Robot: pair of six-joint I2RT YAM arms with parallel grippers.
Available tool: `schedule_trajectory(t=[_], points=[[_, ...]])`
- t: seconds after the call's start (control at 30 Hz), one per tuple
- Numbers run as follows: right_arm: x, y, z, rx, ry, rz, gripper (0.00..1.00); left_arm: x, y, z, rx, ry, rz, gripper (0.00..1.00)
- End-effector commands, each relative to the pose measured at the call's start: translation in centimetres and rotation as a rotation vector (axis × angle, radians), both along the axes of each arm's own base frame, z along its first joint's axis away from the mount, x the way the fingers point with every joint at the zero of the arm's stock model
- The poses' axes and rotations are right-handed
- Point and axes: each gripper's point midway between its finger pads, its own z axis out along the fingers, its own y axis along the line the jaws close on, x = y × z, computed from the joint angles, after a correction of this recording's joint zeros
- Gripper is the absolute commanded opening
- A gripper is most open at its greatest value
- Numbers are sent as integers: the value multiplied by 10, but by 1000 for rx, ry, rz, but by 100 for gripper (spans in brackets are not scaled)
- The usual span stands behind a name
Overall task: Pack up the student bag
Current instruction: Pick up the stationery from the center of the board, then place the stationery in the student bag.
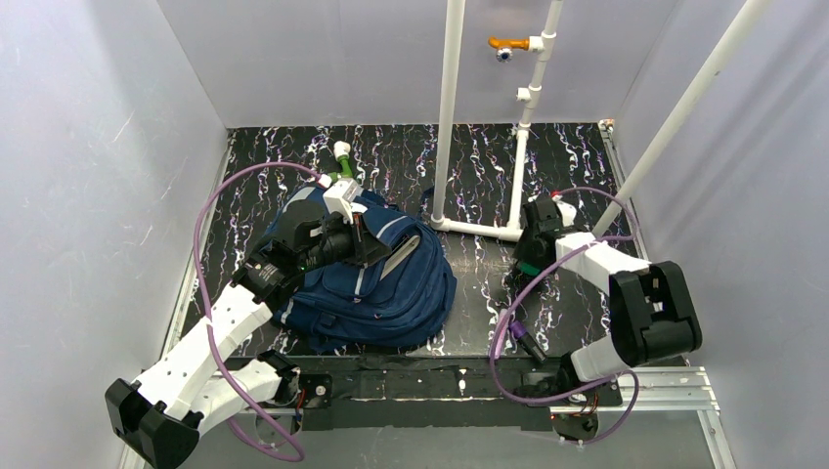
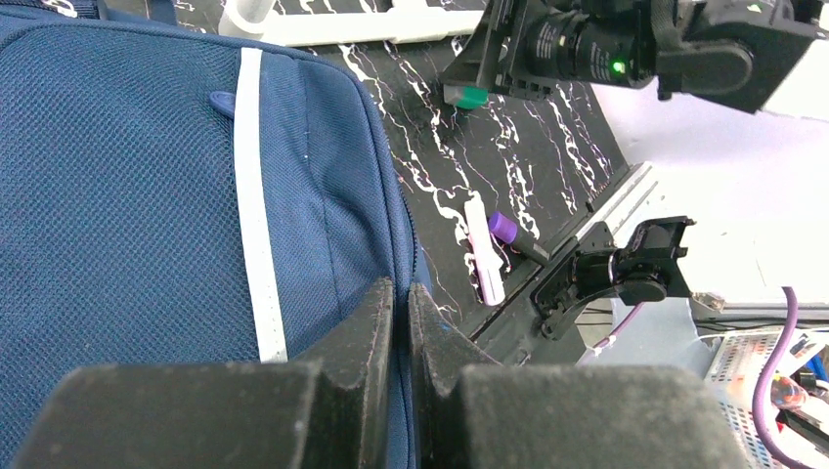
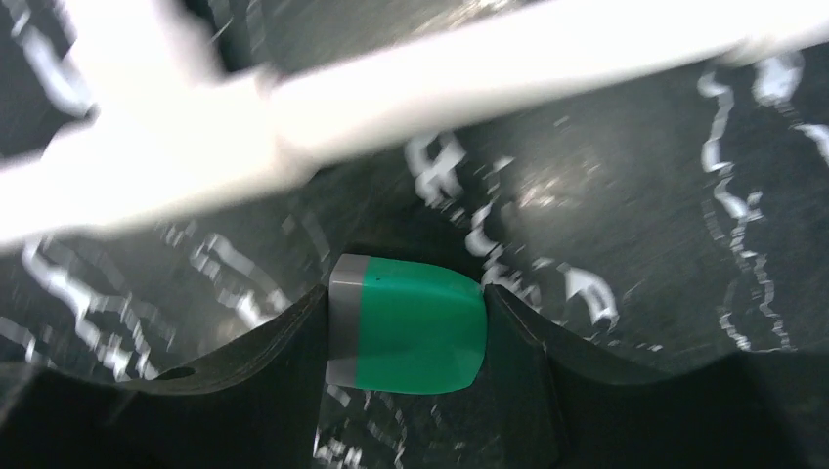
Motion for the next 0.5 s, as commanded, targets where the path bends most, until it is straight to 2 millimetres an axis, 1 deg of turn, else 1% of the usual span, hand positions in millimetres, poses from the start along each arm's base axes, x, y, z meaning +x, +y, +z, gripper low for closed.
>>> schedule_trajectory(t=[0.0,0.1,0.13,0.23,0.27,0.3,0.37,0.4,0.47], points=[[-13,36,27,62,-52,188,42,-6,-6,49,-91,-120,-49,0],[-18,79,59,248,-117,345,39,-4,-3,51,-87,-144,-28,0],[-22,97,71,322,-138,407,39,-3,-2,52,-88,-160,-23,0],[-39,156,114,533,-196,583,39,1,3,57,-83,-208,4,0],[-48,178,131,611,-222,621,38,2,5,58,-77,-221,8,0],[-54,204,154,698,-289,677,38,3,6,58,-71,-229,14,0],[-70,241,186,856,-361,714,39,4,9,61,-70,-248,27,0],[-76,255,200,925,-392,726,39,4,10,64,-77,-262,33,0],[-86,282,222,1000,-446,773,40,3,12,69,-90,-285,43,0]])
